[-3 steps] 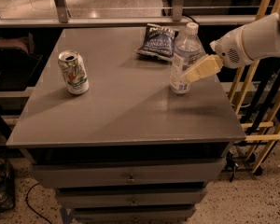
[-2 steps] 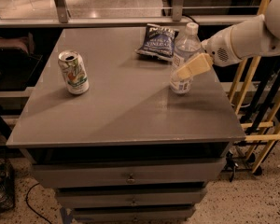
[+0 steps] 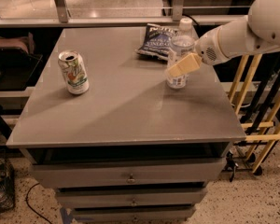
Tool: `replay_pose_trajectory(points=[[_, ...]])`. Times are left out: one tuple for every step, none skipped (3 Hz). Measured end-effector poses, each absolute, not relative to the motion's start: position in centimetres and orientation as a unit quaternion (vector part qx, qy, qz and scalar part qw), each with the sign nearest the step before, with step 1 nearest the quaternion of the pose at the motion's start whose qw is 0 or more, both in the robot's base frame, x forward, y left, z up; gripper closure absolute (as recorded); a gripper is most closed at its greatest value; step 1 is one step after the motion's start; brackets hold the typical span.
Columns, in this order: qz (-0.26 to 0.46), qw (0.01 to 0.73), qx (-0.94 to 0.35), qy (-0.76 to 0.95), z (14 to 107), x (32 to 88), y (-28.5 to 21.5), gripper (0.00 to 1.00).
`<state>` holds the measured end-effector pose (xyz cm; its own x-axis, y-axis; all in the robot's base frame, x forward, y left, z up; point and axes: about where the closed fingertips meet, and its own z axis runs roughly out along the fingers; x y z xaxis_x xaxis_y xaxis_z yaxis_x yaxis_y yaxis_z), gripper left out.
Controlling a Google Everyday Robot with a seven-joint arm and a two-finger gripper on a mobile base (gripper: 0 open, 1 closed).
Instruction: Move blue plastic bottle near 7up can
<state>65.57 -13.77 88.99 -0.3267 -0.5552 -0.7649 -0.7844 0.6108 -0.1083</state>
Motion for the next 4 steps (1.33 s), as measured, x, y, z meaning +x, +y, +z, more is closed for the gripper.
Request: replay_pose_trajectory(points=[[0.135, 0.403, -0.415, 0.804, 88.1, 66.5, -13.6, 0.31], [0.131, 0.404, -0.413, 0.805, 87.2, 67.4, -13.5, 0.53], [0.134, 0.417, -0.415, 0.797, 87.8, 67.6, -13.3, 0.76], [0.135, 0.450, -0.430, 0.771, 91.2, 66.4, -13.4, 1.00]])
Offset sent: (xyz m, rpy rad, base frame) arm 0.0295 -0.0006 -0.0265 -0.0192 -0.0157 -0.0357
